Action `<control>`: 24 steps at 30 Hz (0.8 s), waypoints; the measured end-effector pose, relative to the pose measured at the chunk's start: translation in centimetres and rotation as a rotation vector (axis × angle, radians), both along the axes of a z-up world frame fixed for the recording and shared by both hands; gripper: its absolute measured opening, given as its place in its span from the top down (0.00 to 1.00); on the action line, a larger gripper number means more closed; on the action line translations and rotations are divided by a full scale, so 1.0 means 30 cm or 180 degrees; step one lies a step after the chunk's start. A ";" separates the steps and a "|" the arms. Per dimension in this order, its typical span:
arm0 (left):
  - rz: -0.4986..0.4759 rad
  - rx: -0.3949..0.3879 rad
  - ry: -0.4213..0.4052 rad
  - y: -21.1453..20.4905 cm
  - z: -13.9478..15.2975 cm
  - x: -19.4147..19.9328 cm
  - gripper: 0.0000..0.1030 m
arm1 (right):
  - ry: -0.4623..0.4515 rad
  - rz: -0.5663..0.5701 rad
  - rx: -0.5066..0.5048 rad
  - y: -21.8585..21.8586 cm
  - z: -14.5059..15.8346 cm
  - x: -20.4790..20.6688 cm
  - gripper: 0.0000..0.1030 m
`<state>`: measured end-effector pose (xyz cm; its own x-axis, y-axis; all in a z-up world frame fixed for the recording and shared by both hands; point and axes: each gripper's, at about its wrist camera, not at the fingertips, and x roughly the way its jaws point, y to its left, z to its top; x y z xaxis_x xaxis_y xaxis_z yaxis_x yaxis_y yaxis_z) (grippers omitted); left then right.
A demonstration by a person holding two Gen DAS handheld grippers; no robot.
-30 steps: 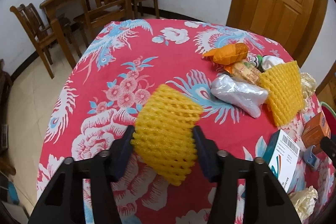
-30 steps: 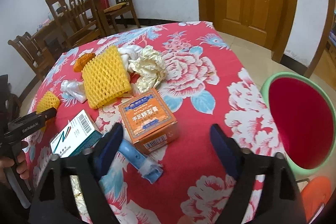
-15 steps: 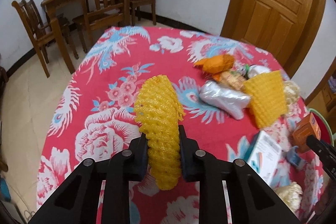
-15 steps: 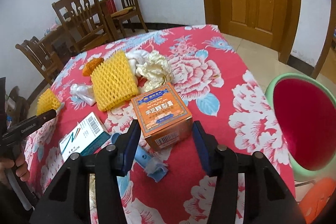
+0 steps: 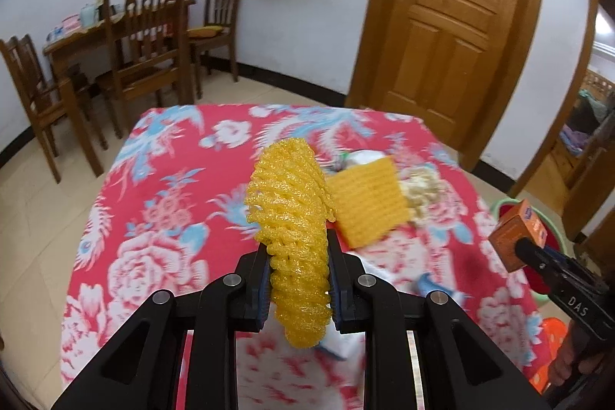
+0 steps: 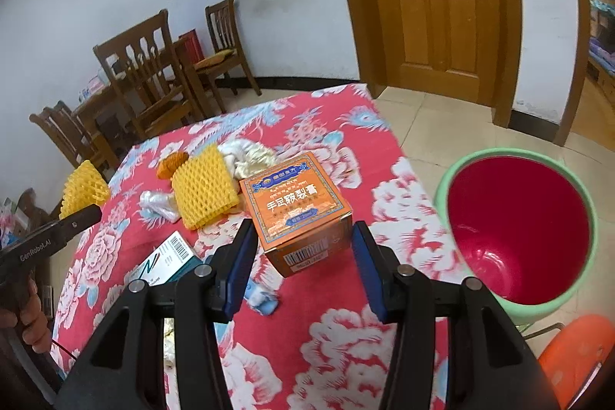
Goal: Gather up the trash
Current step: 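Grasp the yellow foam net with the left tool while the right tool grasps the orange box, then carry both items over the red bucket and open both tools to drop them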
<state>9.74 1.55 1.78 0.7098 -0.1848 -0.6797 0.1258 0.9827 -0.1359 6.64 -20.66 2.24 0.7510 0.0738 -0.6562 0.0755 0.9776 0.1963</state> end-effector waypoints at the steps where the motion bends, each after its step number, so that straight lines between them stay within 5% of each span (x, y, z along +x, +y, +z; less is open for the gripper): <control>1: -0.0042 -0.0016 -0.0008 -0.020 0.006 -0.003 0.77 | -0.0017 -0.0029 0.0006 -0.013 0.006 -0.009 0.49; 24: -0.0987 -0.0040 0.0151 -0.567 -0.019 0.004 0.77 | -0.0022 -0.0907 0.0165 -0.425 -0.005 -0.148 0.49</control>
<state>9.85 -15.46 1.21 0.5858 -0.3962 -0.7070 0.4126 0.8967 -0.1606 2.20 -33.41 2.09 0.7507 -0.1075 -0.6519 0.3441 0.9059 0.2468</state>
